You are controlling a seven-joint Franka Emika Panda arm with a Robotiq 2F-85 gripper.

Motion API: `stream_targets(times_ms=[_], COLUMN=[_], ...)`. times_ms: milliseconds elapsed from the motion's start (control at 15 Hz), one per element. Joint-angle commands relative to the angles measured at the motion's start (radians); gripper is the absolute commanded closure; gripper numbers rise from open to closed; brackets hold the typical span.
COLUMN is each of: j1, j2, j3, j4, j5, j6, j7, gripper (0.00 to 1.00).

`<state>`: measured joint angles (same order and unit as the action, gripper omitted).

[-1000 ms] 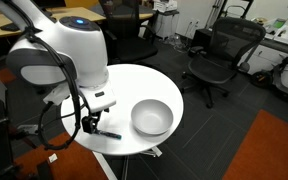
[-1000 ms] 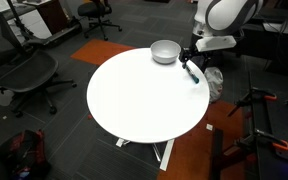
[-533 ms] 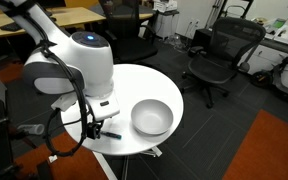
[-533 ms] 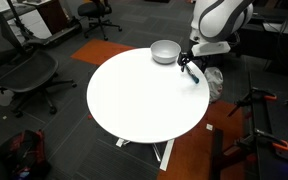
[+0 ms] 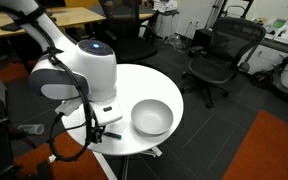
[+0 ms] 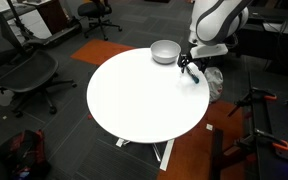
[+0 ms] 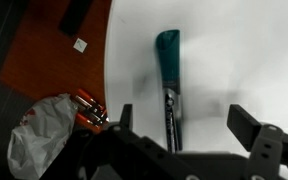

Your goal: Put the pen in the bowl

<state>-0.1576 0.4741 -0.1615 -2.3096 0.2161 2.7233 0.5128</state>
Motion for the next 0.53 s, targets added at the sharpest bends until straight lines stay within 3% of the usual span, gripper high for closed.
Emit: stream_targets(times_ms=[0,467], j1=[0.033,0.045], j2=[0.022,0.033], j3=[-0.031,-0.040], j4=[0.021,0.029], j5=[0.014,0.015], j6=[0.011,0.011], j7=[-0.004,-0.006], gripper=[0.34,0.88])
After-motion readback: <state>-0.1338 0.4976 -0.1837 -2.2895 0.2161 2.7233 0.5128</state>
